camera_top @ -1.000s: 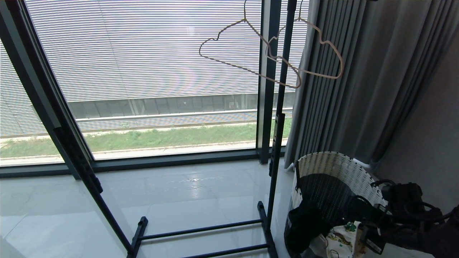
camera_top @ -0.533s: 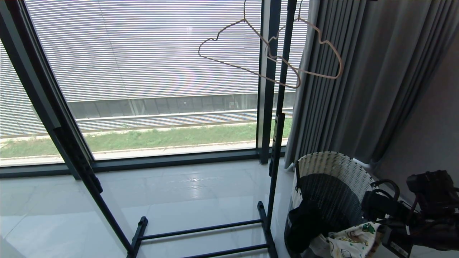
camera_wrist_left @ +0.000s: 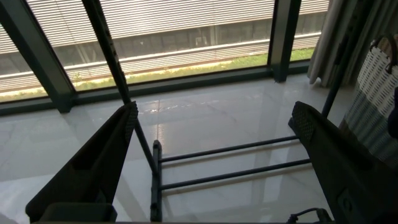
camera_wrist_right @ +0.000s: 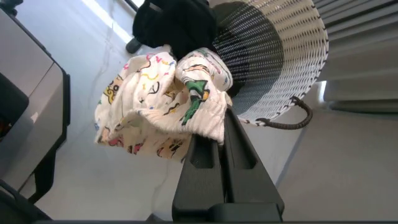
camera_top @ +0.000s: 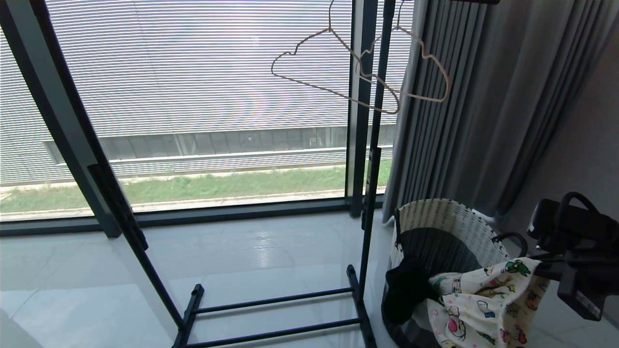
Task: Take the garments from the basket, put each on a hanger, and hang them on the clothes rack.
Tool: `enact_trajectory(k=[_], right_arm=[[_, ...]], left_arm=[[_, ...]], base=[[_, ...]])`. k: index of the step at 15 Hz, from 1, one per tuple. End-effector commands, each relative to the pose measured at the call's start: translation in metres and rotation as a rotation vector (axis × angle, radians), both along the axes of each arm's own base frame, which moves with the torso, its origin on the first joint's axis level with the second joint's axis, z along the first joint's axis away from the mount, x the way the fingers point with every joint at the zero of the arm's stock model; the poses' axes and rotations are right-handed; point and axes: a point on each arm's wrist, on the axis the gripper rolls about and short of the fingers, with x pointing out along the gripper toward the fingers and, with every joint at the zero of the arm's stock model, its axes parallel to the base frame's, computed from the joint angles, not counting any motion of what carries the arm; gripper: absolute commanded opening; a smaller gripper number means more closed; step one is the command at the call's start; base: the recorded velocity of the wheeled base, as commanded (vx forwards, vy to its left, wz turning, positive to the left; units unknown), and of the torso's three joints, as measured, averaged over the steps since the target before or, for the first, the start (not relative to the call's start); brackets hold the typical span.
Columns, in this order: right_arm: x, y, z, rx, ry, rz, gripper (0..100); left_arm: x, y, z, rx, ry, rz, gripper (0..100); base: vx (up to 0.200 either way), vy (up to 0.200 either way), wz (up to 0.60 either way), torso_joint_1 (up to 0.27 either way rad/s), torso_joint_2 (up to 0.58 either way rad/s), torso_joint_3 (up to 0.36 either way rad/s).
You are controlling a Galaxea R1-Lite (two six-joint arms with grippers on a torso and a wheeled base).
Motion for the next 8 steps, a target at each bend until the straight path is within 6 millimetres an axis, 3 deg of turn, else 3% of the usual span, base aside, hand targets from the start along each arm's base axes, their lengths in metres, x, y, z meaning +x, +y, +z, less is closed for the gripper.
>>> enact_trajectory(k=[1,8], right_arm=[[-0.0053,0.0034,0.0092,0.015,-0.041,0.030,0],[-0.0026,0.0092,0.0101,0.015,-0.039,0.055,0]], left_arm=[[0.0001,0.0000,0.0000,-0.001,0.002,0.000,100],[0.0001,0.0000,0.0000,0.001,0.001,0.000,100]], base=[[-0.200,0.000,0.00,0.002,0.00,0.007],[-0.200,0.000,0.00,0.000,0.00,0.000]])
